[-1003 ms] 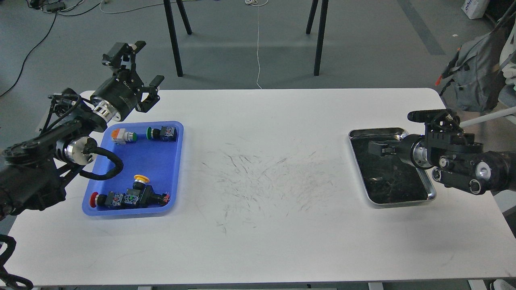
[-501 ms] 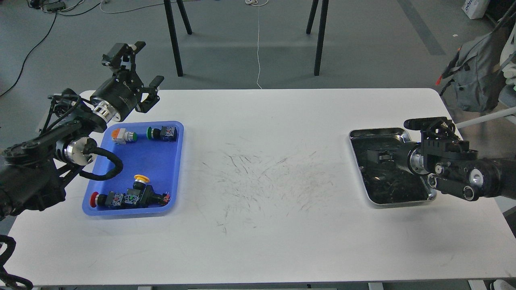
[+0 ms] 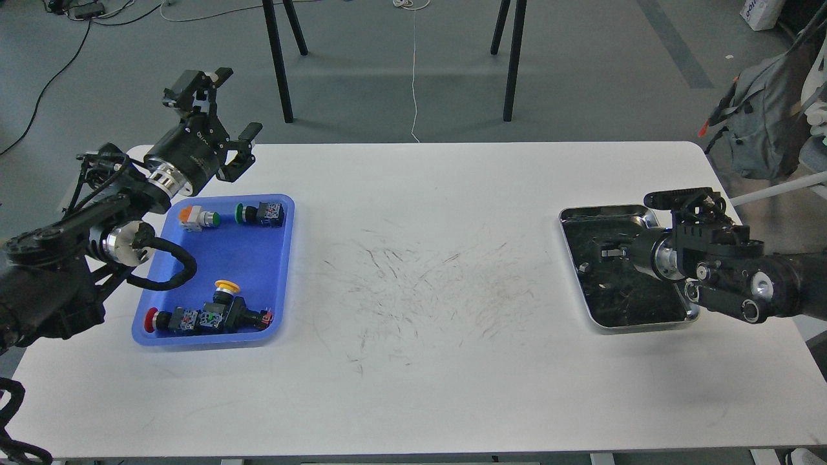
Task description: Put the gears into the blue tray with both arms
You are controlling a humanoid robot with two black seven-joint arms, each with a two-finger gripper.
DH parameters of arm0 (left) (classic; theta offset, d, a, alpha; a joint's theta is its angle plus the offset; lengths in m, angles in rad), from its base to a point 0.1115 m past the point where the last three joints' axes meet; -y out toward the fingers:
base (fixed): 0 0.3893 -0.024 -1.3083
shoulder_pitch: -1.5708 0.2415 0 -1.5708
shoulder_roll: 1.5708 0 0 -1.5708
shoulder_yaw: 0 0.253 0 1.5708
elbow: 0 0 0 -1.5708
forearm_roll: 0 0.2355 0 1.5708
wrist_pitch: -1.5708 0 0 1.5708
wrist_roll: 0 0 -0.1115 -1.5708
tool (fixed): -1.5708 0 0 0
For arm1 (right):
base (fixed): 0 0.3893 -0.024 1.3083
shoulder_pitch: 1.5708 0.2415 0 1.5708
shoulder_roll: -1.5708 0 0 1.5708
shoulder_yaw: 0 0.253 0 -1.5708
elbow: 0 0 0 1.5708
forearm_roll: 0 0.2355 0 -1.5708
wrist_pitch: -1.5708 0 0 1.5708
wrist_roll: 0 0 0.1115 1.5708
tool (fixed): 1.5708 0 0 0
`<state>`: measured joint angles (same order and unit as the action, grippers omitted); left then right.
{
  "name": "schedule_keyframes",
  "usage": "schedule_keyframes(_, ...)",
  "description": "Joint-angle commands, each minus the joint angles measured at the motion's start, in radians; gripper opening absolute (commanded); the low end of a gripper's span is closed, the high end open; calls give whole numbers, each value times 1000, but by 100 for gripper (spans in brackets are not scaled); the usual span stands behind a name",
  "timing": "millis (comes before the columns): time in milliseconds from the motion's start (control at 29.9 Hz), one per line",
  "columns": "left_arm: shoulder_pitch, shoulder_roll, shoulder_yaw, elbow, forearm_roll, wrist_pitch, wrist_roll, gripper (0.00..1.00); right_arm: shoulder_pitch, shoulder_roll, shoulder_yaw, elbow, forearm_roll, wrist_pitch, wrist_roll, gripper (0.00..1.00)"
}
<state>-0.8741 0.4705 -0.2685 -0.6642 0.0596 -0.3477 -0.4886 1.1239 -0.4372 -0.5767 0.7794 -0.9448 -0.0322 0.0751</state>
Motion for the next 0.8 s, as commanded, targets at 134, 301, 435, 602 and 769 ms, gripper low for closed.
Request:
schedule_keyframes(134, 6, -1, 0, -2, 0, 4, 0, 100, 7, 0, 0, 11, 0, 9, 25, 27)
schedule_keyframes(301, 7, -1, 0, -2, 0, 7, 0, 100, 10, -2, 0, 11, 0, 15, 45, 20)
schedule_keyframes(435, 7, -1, 0, -2, 0, 10, 0, 100, 5, -8, 0, 15, 1, 17, 51, 13)
schedule_keyframes(602, 9, -1, 2, -2, 0, 10, 0, 100, 4, -9, -2, 15, 0, 25, 77, 4)
schedule_keyframes(769, 14, -1, 0, -2, 2, 12, 0, 100, 8, -9, 0, 14, 0, 31, 98, 1)
